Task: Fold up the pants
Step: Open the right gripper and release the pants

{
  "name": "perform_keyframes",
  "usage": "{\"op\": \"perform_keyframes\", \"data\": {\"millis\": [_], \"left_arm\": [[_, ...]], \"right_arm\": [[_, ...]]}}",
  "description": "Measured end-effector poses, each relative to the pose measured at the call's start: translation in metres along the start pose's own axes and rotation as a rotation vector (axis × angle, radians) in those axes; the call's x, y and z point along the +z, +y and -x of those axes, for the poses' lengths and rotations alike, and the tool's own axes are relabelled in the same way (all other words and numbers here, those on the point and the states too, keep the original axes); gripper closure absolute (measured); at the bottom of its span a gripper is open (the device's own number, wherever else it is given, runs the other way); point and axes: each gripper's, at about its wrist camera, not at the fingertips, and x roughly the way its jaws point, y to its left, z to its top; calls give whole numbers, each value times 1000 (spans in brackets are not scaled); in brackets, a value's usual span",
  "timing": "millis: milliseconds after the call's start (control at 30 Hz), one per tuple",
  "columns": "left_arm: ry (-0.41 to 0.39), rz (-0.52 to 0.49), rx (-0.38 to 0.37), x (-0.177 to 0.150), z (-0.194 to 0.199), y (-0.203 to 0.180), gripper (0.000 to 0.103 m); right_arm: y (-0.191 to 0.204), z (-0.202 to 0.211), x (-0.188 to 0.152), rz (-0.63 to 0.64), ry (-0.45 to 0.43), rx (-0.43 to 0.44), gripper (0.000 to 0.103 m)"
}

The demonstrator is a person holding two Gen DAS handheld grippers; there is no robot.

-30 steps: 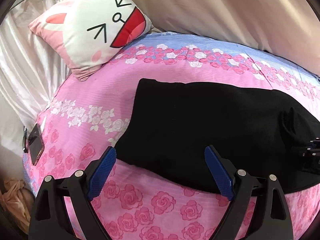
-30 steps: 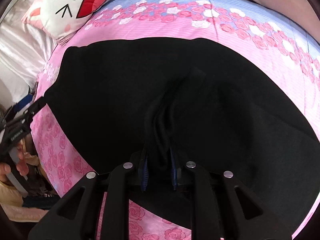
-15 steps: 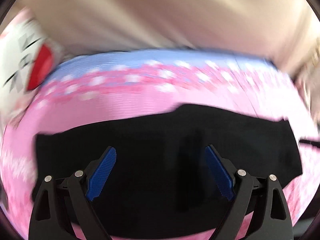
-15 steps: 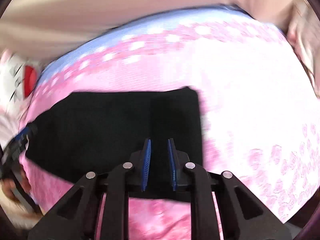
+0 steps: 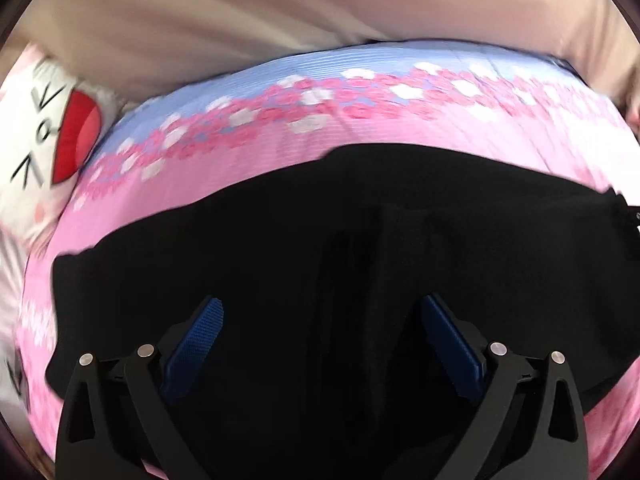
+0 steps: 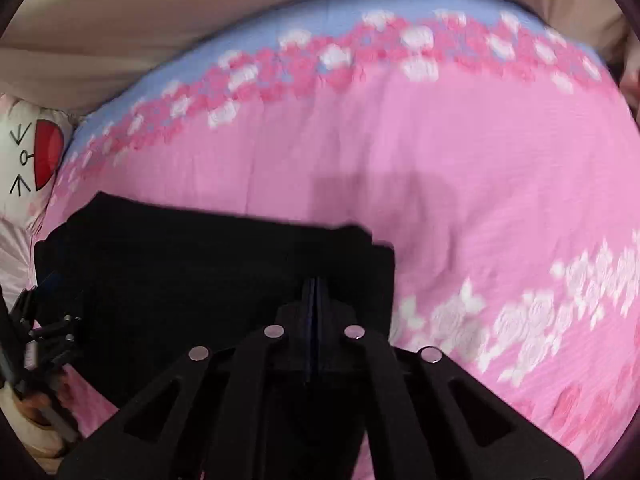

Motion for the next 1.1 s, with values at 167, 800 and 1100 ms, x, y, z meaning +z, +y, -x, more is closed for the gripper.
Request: {"op": "perform_keyframes", "data": {"millis": [167, 800, 1100], "left_arm": [[-1, 250, 55, -22, 36, 101, 5], [52, 677, -59, -96, -11, 268, 9], [-6, 683, -64, -91, -1, 277, 78]], "right_arm": [[139, 42, 13, 378, -90, 80, 95], [570, -93, 12, 1090, 121, 274, 44], [569, -97, 0, 1162, 205, 328, 95]]}}
